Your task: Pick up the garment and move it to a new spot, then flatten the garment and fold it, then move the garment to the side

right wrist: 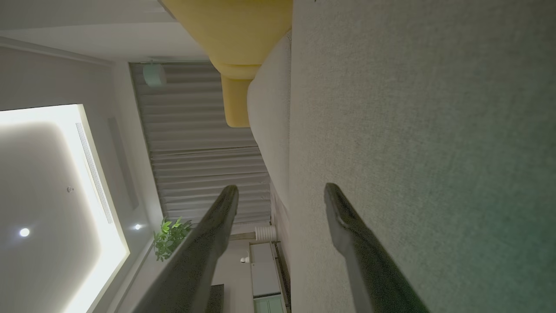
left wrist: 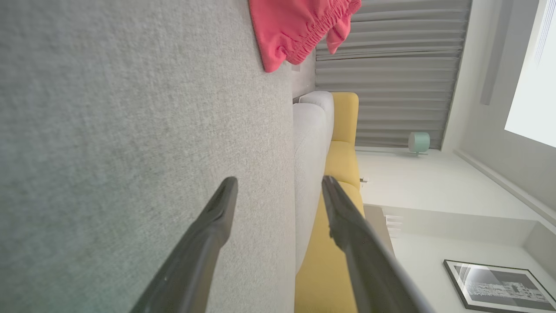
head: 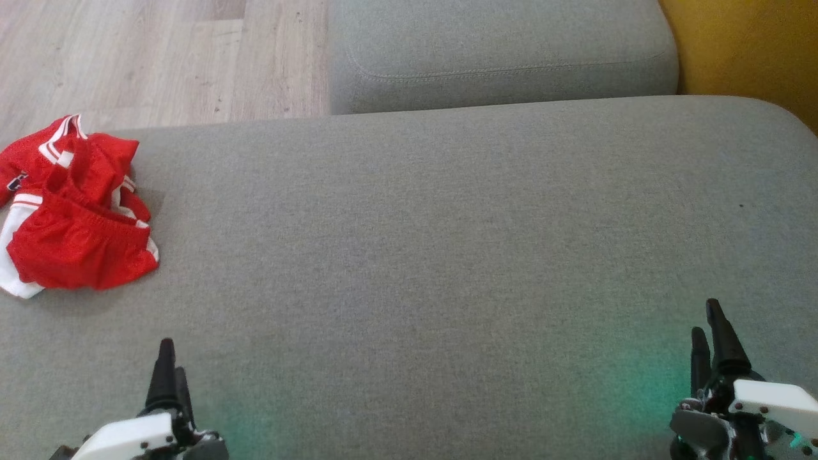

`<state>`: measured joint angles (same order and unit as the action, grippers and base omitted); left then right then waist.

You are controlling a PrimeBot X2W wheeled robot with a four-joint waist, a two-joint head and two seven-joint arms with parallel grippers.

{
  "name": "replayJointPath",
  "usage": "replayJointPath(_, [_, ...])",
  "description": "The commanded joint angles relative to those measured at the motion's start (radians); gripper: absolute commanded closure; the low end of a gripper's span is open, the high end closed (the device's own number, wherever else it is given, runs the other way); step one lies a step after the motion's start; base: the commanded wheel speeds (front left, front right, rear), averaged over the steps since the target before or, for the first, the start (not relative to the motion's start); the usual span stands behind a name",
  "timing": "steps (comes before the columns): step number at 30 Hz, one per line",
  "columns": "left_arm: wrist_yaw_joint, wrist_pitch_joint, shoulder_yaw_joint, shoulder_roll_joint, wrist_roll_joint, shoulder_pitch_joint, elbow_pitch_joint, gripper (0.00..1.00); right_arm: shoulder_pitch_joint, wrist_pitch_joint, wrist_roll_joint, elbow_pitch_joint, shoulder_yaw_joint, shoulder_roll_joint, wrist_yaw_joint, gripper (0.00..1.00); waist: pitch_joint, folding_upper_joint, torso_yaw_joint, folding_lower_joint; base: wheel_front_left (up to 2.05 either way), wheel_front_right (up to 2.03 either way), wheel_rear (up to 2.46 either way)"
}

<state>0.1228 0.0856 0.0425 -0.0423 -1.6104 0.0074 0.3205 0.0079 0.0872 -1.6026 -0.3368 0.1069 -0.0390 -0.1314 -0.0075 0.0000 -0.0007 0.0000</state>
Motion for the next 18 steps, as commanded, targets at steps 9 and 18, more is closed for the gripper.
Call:
replayJointPath(9, [-0.018, -0.034, -0.016, -0.004, 0.066, -0.014, -0.075, 0.0, -0.023, -0.037, 0.104, 0.062, -0.013, -0.005, 0.0, 0.0, -0.01, 0.0, 0.0, 0.0, 0.0, 0.0, 0.0])
replayJointPath(18, [-0.036, -0.061, -0.035, -0.004, 0.18, -0.006, -0.115, 0.0, -0.014, -0.064, 0.26, 0.105, -0.039, -0.005, 0.0, 0.0, -0.017, 0.0, 0.001, 0.0, 0.0, 0.0, 0.0])
